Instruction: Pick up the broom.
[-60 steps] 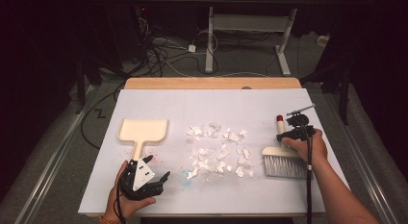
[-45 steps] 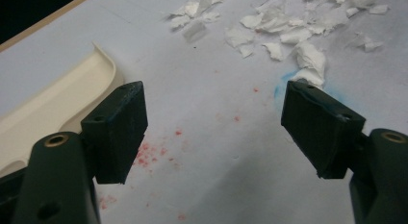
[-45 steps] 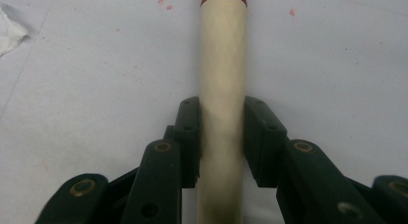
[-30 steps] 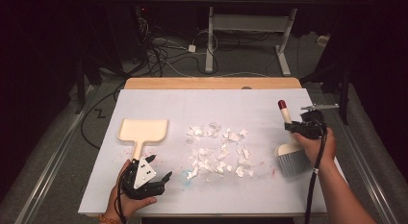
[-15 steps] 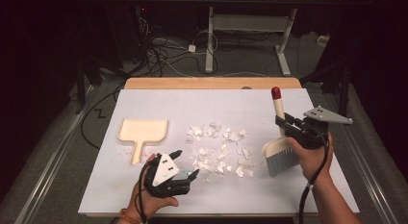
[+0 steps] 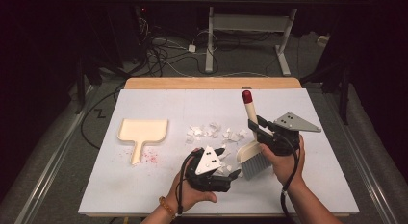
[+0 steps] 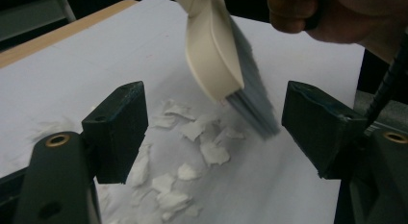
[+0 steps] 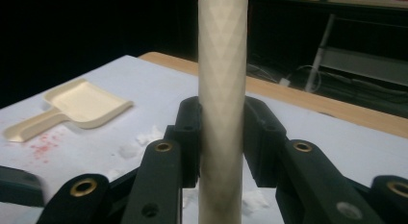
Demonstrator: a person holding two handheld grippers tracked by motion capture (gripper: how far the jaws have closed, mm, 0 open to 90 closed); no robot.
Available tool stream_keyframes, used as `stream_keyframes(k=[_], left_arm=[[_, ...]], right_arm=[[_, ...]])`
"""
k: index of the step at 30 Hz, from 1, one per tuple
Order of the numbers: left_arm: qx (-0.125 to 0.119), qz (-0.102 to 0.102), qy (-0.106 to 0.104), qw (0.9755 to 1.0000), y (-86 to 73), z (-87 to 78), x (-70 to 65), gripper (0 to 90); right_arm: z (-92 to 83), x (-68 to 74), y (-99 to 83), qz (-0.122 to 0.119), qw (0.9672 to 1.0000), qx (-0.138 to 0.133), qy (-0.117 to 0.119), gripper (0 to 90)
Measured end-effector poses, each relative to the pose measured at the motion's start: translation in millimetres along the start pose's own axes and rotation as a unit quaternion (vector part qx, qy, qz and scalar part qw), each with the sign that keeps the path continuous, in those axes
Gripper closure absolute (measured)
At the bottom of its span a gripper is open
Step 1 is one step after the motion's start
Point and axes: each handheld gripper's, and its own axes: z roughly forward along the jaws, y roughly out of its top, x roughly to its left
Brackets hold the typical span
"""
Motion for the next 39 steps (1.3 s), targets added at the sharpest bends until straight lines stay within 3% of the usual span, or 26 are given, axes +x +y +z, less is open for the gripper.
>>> stream_keyframes(k=[1,3,10,11,17,19,22,29,31,35,39], left_arm=[[-0.005,-0.003,-0.004,1.0000,0.9,4.3,-0.5,24.1],[-0.011,-0.012,-0.001,0.9999,2.6,11.8,-1.2,25.2],[-0.034,-0.054,-0.023,0.9977,2.5,19.5,6.3,32.8],[-0.034,-0.056,-0.026,0.9975,1.9,20.3,7.3,33.8],[-0.038,-0.067,-0.032,0.9965,-3.4,22.4,11.4,44.6],[-0.037,-0.063,-0.028,0.9969,-4.1,20.7,12.5,47.0],[-0.044,-0.058,-0.035,0.9967,-6.0,17.0,13.7,57.3],[-0.039,-0.043,-0.034,0.9977,-6.8,5.9,21.9,64.6],[-0.032,-0.031,-0.048,0.9979,-6.1,2.3,25.5,65.0],[-0.017,-0.001,-0.048,0.9987,-3.7,-5.7,27.6,65.2],[-0.005,0.014,-0.060,0.9981,-3.3,-13.9,31.5,65.2]], right_arm=[[-2.5,8.3,-0.3,-0.002,0.9999,-0.014,0.006,71.1],[-4.5,15.4,1.3,-0.014,0.9998,-0.014,0.008,71.1],[-5.0,26.5,-2.7,-0.012,0.9995,-0.023,0.020,71.1],[-6.1,28.7,-3.9,-0.006,0.9993,-0.031,0.020,71.1],[-9.4,41.6,-3.2,-0.025,0.9981,-0.043,0.037,71.0],[-10.8,44.8,-3.3,-0.030,0.9977,-0.049,0.036,71.0],[-15.3,45.7,-2.4,-0.028,0.9972,-0.057,0.038,71.0],[-28.1,44.6,1.9,-0.032,0.9964,-0.054,0.057,70.4],[-30.9,42.4,3.9,-0.031,0.9959,-0.046,0.071,70.1],[-36.6,39.2,6.5,-0.039,0.9936,-0.037,0.099,69.0],[-38.0,30.9,8.9,-0.057,0.9872,-0.023,0.147,62.1]])
